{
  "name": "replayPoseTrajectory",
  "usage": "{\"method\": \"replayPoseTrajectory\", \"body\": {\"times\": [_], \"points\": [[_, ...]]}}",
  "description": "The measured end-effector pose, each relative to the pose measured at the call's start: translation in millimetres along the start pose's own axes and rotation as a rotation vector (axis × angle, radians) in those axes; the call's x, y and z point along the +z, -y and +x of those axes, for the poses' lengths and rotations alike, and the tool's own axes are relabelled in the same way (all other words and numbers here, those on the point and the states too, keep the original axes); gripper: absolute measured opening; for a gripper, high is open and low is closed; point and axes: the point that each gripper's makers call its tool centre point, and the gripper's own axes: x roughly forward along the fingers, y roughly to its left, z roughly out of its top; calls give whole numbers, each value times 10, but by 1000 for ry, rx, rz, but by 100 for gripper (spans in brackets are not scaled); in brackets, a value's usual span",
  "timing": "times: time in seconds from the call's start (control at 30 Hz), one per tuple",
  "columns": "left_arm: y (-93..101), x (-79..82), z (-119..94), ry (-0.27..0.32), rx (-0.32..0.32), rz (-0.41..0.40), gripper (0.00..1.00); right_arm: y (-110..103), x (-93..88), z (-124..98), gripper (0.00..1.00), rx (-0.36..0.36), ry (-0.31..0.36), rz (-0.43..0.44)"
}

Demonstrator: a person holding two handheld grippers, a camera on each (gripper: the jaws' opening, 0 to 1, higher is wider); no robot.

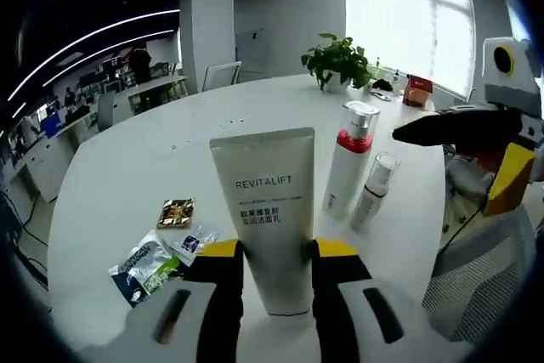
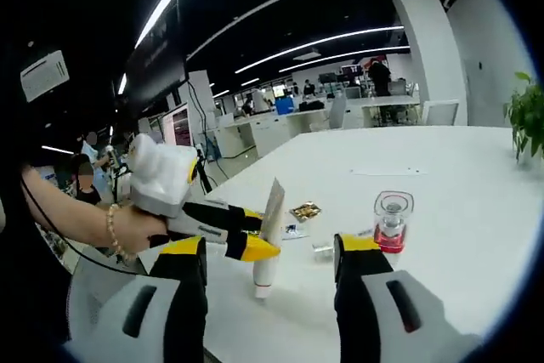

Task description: Arrange the skincare products in the storage area until every visible bottle or jar stands upright without overlapping.

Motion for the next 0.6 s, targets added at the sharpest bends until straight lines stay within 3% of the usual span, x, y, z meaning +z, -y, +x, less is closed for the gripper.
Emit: {"method": "replayPoseTrajectory", "body": {"times": [0.1, 0.23, 0.53, 0.6], "points": [[105, -25, -108, 8, -7, 11, 26, -71, -60, 172, 52, 27, -14, 46], [196, 12, -251, 29, -14, 40, 26, -209, -116, 276, 48, 61, -29, 43], [376, 118, -525, 63, -10, 105, 26, -422, -111, 320, 34, 106, -36, 84], [390, 118, -565, 64, -2, 122, 26, -444, -125, 297, 30, 109, -43, 134]]}}
